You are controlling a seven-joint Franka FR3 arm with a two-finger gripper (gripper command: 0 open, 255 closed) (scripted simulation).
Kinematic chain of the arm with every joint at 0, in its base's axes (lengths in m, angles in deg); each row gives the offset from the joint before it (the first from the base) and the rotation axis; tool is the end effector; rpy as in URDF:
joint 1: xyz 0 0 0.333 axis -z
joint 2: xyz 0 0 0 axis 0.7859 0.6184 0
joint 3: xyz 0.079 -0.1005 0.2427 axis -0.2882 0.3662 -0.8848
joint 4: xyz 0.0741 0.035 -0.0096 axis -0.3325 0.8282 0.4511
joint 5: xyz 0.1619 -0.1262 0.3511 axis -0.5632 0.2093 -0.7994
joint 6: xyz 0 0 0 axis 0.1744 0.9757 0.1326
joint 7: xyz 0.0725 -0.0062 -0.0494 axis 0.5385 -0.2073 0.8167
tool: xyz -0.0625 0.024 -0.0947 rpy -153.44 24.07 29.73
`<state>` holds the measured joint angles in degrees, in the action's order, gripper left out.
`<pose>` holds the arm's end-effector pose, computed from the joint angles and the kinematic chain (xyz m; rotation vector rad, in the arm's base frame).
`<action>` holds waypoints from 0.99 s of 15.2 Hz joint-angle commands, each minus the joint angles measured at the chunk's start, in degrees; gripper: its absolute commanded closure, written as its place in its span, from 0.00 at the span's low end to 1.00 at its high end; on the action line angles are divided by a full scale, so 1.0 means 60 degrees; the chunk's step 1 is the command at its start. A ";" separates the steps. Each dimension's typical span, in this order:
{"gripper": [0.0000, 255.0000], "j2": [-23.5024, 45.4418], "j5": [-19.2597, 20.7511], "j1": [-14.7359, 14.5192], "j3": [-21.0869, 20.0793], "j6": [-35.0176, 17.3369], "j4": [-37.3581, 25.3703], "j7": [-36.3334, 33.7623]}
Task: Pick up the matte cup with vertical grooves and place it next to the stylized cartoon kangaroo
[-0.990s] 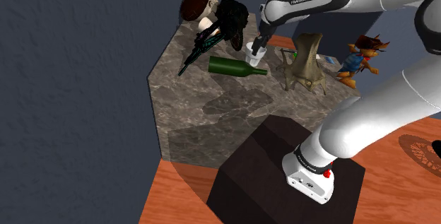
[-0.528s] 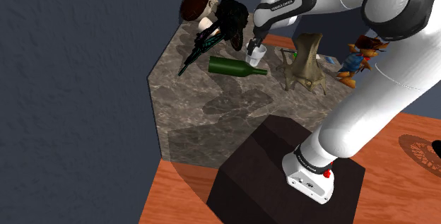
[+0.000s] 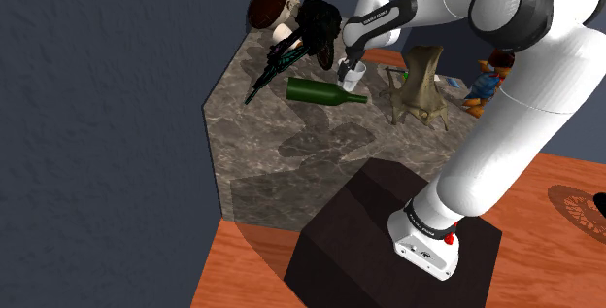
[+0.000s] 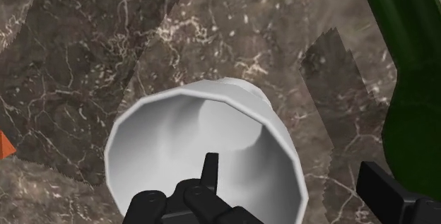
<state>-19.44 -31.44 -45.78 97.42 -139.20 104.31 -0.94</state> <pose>0.5125 -0.2724 0.2963 2.9542 0.1687 0.1455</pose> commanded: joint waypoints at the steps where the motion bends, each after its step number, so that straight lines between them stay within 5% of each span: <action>1: 0.00 0.0197 -0.0091 0.0023 -0.0020 -0.0173 -0.0019 0.0042; 8: 0.00 0.0195 -0.0090 0.0024 -0.0021 -0.0171 -0.0019 0.0042; 9: 1.00 0.0195 -0.0090 0.0024 -0.0021 -0.0171 -0.0019 0.0042; 15: 1.00 0.0200 -0.0093 0.0024 -0.0021 -0.0171 -0.0023 0.0044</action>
<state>-18.29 -31.99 -45.64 97.29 -140.22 104.15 -0.69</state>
